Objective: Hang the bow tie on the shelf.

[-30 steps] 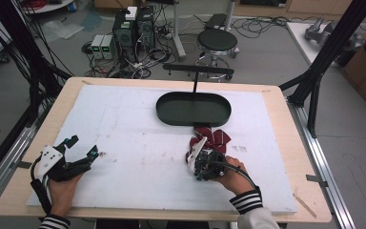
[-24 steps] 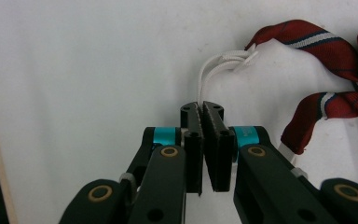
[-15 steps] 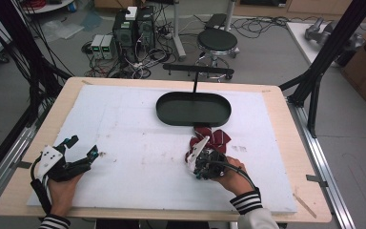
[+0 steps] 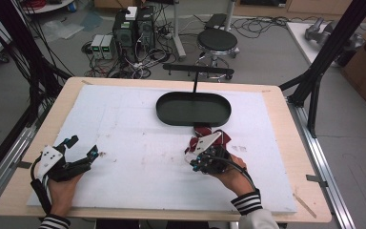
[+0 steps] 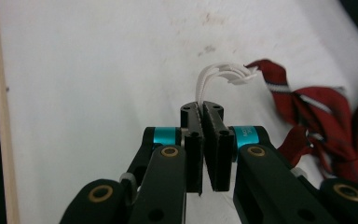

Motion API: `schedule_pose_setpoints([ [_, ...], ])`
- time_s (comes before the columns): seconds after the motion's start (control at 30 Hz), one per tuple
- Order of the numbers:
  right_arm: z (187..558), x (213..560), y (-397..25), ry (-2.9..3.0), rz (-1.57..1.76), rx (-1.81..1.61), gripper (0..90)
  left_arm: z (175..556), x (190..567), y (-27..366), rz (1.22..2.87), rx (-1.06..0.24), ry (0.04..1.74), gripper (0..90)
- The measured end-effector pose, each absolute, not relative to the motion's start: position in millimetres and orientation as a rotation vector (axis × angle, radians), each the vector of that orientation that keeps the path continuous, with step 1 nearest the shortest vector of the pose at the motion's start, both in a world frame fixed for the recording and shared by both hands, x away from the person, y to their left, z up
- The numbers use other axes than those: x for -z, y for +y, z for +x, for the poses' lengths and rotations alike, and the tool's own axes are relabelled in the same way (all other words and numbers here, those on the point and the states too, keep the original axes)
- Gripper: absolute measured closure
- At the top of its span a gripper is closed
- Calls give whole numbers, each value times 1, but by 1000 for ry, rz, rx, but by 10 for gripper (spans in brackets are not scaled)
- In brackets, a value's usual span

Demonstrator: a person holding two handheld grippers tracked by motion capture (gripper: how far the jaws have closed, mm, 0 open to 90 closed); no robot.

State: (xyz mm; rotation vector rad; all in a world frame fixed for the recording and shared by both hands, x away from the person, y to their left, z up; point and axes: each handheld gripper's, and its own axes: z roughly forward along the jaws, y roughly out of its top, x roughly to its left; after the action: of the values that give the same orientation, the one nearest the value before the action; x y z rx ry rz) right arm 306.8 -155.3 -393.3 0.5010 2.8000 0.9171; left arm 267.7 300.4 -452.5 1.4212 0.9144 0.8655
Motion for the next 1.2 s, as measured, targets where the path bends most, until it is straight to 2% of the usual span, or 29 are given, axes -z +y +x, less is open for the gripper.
schedule_pose_setpoints([
  [0.67,309,358,-171,2280,615,-1354,868,268,453,301,1421,-867,915,174],
  [1.2,315,337,-170,2045,651,-1496,868,268,453,301,1419,-866,915,174],
])
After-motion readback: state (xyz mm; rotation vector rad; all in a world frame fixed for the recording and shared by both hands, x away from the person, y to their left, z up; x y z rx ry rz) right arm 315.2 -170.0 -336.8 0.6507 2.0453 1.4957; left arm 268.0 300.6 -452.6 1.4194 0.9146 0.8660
